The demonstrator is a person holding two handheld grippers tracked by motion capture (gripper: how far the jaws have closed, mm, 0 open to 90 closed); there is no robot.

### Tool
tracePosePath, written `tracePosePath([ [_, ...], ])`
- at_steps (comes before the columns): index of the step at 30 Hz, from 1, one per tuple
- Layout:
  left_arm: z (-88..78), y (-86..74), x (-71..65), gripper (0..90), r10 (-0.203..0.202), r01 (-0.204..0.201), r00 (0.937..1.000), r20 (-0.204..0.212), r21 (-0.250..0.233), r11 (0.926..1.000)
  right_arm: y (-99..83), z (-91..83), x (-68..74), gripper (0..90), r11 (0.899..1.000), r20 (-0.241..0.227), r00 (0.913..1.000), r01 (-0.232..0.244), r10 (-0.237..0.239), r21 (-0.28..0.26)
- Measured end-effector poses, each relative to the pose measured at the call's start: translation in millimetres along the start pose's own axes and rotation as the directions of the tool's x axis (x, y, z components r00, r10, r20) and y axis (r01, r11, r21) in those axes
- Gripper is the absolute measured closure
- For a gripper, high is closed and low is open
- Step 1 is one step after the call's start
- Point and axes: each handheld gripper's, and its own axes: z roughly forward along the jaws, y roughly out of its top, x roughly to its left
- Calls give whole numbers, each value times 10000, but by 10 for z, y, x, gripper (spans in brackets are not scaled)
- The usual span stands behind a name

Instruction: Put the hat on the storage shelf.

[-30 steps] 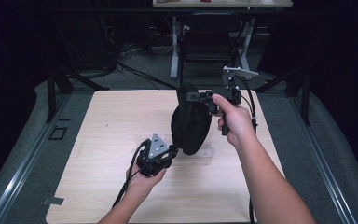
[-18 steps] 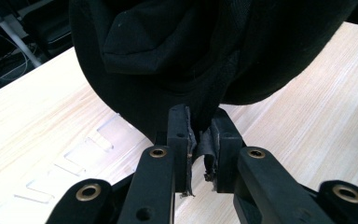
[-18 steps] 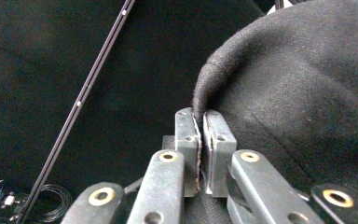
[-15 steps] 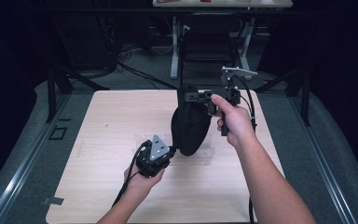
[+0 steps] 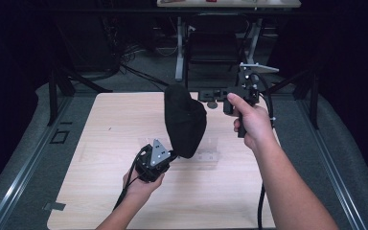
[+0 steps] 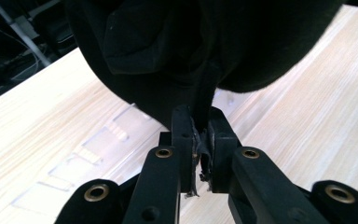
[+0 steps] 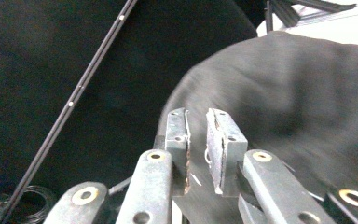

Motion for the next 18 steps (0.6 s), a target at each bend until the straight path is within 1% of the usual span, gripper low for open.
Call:
tracePosePath([
  [3, -8, -24, 32, 851, -68, 68, 10000, -1, -4, 10000, -2, -42, -19, 781, 10000, 36, 10000, 29, -29, 34],
  [6, -13, -71, 70, 851, -290, 290, 9995, 97, 4, 9996, -11, -88, -45, 779, 10000, 152, 9999, -35, 36, -71],
  [9, -12, -95, 82, 851, -289, 289, 9995, 114, -11, 9996, -14, -108, -60, 779, 10000, 206, 9998, -49, 50, -71],
  [10, -8, -107, 82, 851, -345, 345, 9993, 138, -12, 9994, -15, -113, -64, 779, 10000, 204, 9998, -43, 45, -81],
  [11, -10, -116, 89, 851, -297, 296, 9994, 153, 52, 9995, -18, -117, -70, 779, 9999, 198, 9998, -41, 43, -91],
  [12, -9, -125, 94, 851, -288, 287, 9995, 157, 49, 9996, -24, -133, -84, 776, 10000, 306, 9995, -5, 6, -42],
  [13, -6, -139, 92, 851, -410, 409, 9990, 186, 15, 9992, -24, -133, -84, 776, 10000, 306, 9995, -5, 6, -42],
  [15, 2, -170, 108, 851, -466, 465, 9987, 183, 41, 9989, -29, -147, -91, 772, 10000, 396, 9992, -36, 39, -88],
  [16, 7, -192, 113, 850, -538, 537, 9983, 204, 85, 9985, -32, -160, -94, 772, 10000, 447, 9990, -28, 29, -27],
  [17, 15, -217, 122, 850, -574, 572, 9981, 215, 113, 9983, -41, -177, -102, 765, 10000, 570, 9984, -7, 11, -64],
  [18, 32, -269, 130, 849, -811, 808, 9965, 193, 185, 9966, -45, -186, -107, 762, 10000, 605, 9982, -9, 13, -64],
])
